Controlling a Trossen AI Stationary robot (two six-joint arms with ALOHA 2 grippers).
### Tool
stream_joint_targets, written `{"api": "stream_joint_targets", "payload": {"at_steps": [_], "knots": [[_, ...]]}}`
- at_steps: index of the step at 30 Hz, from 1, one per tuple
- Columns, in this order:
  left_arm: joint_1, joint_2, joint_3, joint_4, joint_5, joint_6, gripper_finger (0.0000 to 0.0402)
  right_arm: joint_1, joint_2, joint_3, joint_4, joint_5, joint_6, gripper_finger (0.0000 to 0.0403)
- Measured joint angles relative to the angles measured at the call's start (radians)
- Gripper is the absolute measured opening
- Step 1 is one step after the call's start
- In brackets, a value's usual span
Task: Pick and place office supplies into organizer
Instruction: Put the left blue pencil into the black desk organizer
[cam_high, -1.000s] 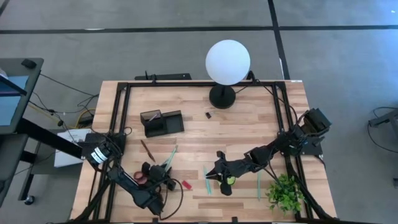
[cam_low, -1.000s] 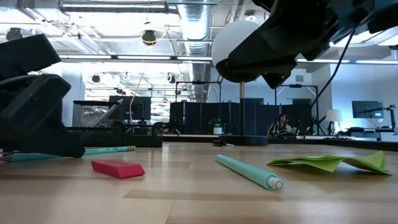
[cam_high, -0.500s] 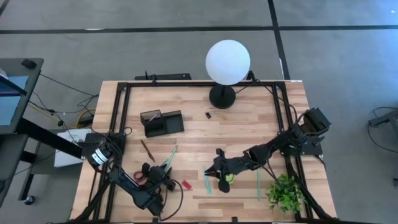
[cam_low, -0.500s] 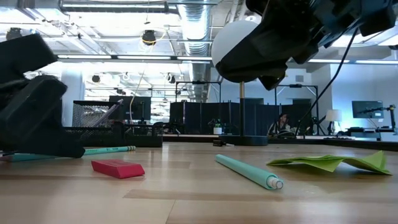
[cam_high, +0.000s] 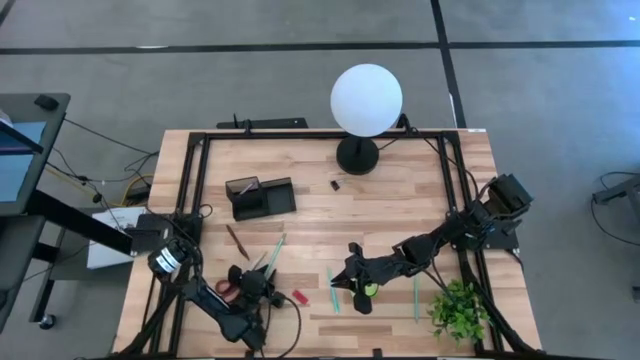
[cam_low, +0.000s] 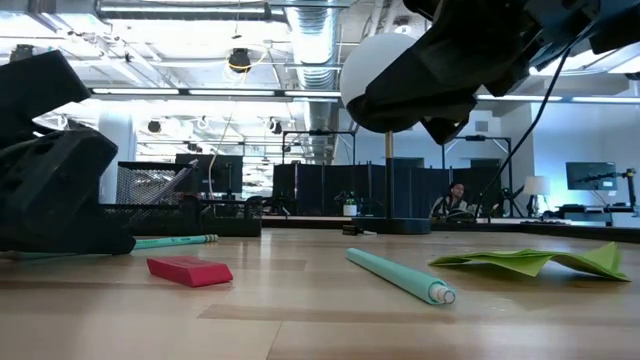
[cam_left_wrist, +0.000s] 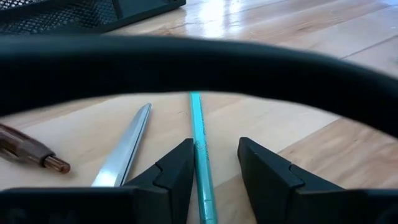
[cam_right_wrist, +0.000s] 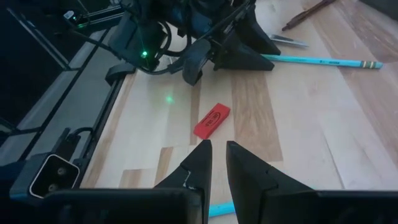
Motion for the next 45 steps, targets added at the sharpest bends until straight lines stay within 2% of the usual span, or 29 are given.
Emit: {"api": "stream_joint_targets", "payload": {"at_steps": [6, 13, 15, 22, 29, 38, 45], "knots": [[-0.002, -0.001, -0.018, 0.017, -0.012, -0.015, 0.011, 0.013, 0.0, 0.0, 0.0, 0.0, 0.0, 0.0043], [0.009, -0.002, -0.021, 0.032, -0.022, -0.001, 0.0023, 0.019, 0.0, 0.0, 0.0, 0.0, 0.0, 0.0043], [0.014, -0.003, -0.024, 0.034, -0.035, 0.001, 0.0012, 0.019, 0.0, 0.0, 0.0, 0.0, 0.0, 0.0043], [0.031, -0.003, -0.024, 0.036, -0.07, 0.003, 0.0013, 0.019, 0.0, 0.0, 0.0, 0.0, 0.0, 0.0043], [0.048, 0.008, 0.033, -0.051, -0.104, -0.055, 0.0009, 0.019, 0.0, 0.0, 0.0, 0.0, 0.0, 0.0043], [0.055, 0.008, 0.079, -0.076, -0.2, -0.06, 0.0007, 0.019, 0.0, 0.0, 0.0, 0.0, -0.014, 0.0043], [0.049, 0.007, 0.156, -0.227, -0.223, -0.05, 0.0007, 0.005, 0.0, 0.0, -0.001, -0.002, -0.076, 0.0043]]}}
